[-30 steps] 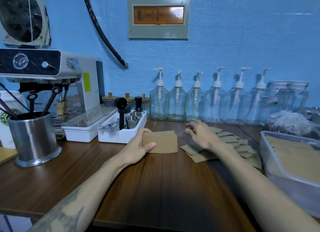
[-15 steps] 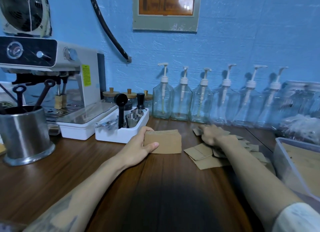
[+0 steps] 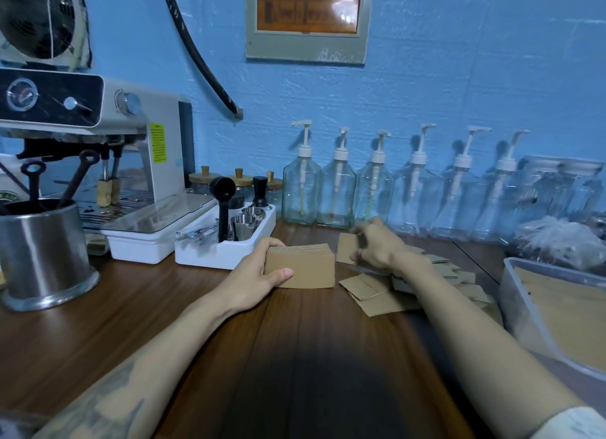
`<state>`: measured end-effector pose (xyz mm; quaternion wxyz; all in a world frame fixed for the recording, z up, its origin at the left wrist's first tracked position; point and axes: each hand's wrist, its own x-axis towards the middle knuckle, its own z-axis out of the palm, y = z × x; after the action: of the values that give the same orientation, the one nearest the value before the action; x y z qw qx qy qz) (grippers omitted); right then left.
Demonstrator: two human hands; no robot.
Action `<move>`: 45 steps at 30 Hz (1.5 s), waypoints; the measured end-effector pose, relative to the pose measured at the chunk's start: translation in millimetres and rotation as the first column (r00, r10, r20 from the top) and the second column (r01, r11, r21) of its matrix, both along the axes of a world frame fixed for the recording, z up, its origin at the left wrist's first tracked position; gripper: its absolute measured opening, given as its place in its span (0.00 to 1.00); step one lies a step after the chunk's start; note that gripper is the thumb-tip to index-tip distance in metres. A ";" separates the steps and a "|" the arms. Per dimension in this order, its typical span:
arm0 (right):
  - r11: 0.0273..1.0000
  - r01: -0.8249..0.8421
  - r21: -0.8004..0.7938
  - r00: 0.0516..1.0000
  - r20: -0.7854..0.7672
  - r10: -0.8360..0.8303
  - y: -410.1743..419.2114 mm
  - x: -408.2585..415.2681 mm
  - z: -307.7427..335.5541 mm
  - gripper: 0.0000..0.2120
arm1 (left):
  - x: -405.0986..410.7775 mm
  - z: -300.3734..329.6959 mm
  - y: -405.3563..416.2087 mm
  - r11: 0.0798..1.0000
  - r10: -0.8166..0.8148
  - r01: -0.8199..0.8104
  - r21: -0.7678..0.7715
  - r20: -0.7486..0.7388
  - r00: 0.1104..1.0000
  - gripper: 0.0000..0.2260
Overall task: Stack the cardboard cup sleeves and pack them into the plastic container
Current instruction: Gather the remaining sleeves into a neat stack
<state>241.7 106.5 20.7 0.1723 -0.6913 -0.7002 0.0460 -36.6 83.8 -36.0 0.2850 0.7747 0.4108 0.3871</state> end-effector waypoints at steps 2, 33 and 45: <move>0.999 -0.031 0.040 0.992 -0.123 0.036 -7.1 -6.2 9.4 0.13 | -0.6 1.2 -2.5 1.000 -0.016 0.016 0.012 0.003 1.000 0.17; 0.964 0.079 0.254 0.902 -0.430 0.039 -82.5 -70.9 -20.4 0.08 | -0.7 5.8 -13.1 0.996 -0.090 0.090 0.006 -0.001 0.996 0.27; 0.952 -0.206 0.225 0.978 0.031 0.205 -76.3 -59.1 -28.1 0.36 | -3.4 3.8 -10.9 0.990 -0.126 0.126 0.071 -0.003 0.992 0.31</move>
<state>182.6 30.2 -7.4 0.2417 -0.5907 -0.7696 -0.0191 -40.0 72.8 -32.2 0.2816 0.8084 0.3470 0.3831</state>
